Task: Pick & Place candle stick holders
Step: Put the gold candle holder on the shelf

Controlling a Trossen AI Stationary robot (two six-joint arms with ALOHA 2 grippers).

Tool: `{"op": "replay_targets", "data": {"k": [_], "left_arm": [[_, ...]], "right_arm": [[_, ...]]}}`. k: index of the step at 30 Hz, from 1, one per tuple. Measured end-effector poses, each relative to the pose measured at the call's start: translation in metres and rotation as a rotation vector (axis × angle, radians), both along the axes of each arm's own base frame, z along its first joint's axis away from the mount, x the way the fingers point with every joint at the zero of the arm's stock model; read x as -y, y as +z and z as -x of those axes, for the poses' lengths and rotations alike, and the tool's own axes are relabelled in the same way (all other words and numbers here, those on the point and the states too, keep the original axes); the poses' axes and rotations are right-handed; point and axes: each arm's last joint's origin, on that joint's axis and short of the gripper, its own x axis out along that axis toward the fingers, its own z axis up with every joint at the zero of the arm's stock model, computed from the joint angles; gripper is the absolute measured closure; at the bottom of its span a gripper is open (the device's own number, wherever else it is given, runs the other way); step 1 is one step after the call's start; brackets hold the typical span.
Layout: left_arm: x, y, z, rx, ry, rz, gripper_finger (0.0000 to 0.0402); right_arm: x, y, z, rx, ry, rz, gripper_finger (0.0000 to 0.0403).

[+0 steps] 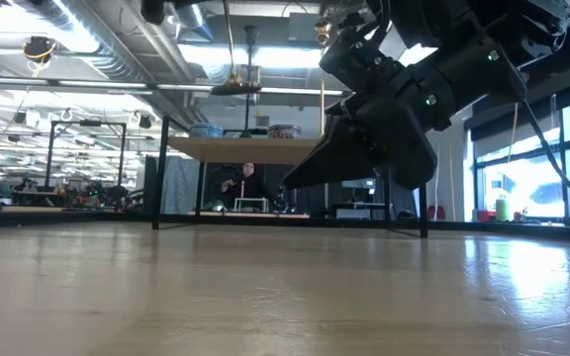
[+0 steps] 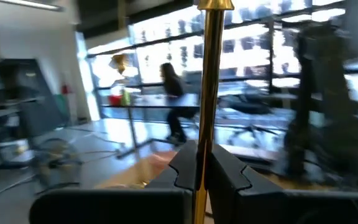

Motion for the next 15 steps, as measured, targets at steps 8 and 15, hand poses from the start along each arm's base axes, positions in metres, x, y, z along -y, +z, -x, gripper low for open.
{"op": "replay_targets", "data": {"k": [8, 15], "left_arm": [[-0.041, 0.006, 0.001, 0.027, 0.178, 0.049, 0.0390], [-0.084, -0.002, -0.002, 0.051, 0.149, 0.165, 0.0390]], "right_arm": [[0.001, -0.001, 0.001, -0.008, -0.022, 0.011, 0.0397], [0.002, -0.002, 0.001, -0.017, -0.031, 0.009, 0.0397]]}}
